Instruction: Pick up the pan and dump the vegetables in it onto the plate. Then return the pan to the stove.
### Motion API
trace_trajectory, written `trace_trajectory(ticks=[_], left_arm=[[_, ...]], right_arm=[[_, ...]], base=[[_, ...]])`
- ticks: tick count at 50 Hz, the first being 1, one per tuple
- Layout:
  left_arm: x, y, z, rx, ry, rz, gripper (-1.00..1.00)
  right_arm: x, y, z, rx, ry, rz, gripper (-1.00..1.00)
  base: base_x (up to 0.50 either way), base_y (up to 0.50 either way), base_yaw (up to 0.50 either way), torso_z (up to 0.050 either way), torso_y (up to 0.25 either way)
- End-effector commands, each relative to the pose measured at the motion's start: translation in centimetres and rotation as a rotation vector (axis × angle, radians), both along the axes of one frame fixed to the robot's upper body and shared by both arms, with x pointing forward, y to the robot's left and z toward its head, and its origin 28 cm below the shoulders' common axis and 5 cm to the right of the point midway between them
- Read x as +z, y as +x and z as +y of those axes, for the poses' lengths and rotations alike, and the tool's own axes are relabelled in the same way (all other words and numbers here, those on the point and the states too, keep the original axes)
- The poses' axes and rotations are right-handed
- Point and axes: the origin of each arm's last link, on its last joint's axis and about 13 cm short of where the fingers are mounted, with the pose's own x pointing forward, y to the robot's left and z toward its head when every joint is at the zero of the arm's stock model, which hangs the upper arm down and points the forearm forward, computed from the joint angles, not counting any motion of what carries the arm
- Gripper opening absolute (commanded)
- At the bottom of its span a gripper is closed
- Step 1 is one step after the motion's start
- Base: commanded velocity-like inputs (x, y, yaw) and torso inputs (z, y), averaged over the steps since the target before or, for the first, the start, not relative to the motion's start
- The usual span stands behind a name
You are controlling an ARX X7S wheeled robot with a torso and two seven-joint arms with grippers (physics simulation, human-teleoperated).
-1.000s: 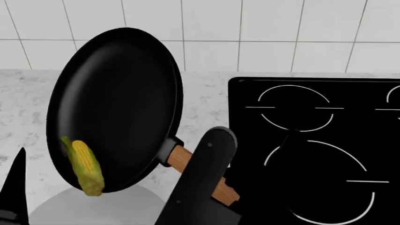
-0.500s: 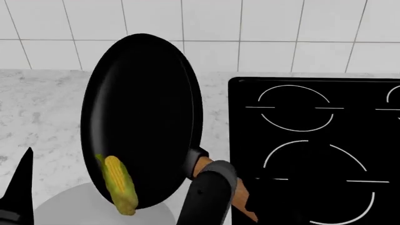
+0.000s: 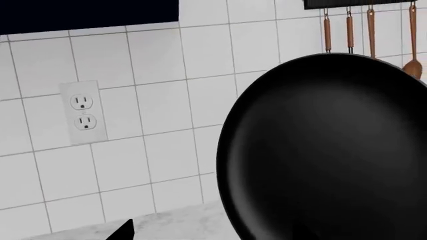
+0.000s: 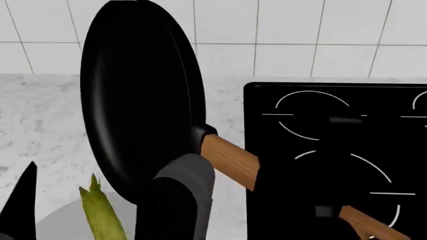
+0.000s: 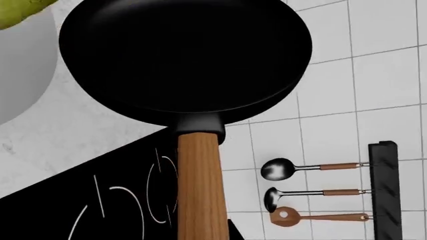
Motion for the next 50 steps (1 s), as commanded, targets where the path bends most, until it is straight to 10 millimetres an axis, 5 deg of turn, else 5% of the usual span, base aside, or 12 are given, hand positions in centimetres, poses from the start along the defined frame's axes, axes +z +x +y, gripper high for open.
trace_trajectory(ticks=[1,16,25,36,50], left_arm=[[0.3,0.6,0.7,0.018,-0.047,-0.008,1.00],[0.0,0.7,0.5,0.025,-0.032,-0.005,1.00],[0.0,0.8,0.5,0.033,-0.024,-0.004,1.00],[0.3,0.9,0.4,0.030,-0.021,-0.010,1.00],[0.3,1.0,0.3,0.028,-0.011,-0.005,1.00]], right_arm=[[2.9,-0.1,1.1,-0.001,0.049,-0.256,-1.00],[2.7,1.6,-3.3,-0.112,0.413,-0.270,-1.00],[1.3,1.2,-4.2,-0.058,0.634,-0.212,-1.00],[-1.2,1.6,-5.0,-0.090,0.717,-0.164,-1.00],[-2.0,1.8,-5.6,-0.107,0.773,-0.152,-1.00]], base=[[0.00,0.00,0.00,0.000,0.000],[0.00,0.00,0.00,0.000,0.002],[0.00,0.00,0.00,0.000,0.002],[0.00,0.00,0.00,0.000,0.002],[-0.02,-0.21,0.00,0.000,0.002]])
